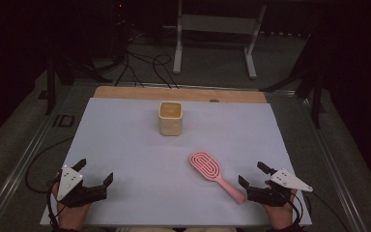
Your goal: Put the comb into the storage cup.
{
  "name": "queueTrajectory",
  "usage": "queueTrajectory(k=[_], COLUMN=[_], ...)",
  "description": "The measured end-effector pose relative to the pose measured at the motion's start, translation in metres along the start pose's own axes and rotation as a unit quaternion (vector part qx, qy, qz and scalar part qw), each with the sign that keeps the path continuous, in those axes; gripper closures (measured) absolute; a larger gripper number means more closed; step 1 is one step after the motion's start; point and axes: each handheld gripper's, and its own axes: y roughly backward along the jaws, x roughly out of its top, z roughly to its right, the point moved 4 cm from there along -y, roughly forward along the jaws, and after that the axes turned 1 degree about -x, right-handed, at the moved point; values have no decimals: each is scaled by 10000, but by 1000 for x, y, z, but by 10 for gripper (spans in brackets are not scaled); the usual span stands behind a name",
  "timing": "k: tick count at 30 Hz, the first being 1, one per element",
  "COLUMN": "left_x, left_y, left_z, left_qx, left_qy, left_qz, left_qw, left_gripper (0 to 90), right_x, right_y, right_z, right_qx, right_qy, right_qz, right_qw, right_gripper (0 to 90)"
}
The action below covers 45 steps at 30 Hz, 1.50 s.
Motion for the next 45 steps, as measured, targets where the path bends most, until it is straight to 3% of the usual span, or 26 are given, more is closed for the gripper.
queueTrajectory(k=[8,13,21,29,45], left_x=[-1,-2,-4,-5,-5], left_y=[-1,-2,-2,-1,-1], left_z=[4,5,5,3,3], left_qx=[-22,-18,9,62,84], left_qy=[-68,-101,-50,40,48], left_qz=[-36,-67,-100,-84,-95], left_qw=[10000,9999,9999,9999,9999], left_gripper=[0,0,0,0,0], right_x=[0,2,9,23,45], right_y=[0,1,0,1,-8], right_z=[0,1,-3,-9,-16], right_qx=[6,50,86,119,196], right_qy=[-2,-161,-67,-124,44], right_qz=[14,21,-29,-114,-372], right_qw=[10000,9999,9999,9998,9991], right_gripper=[103,89,79,78,78])
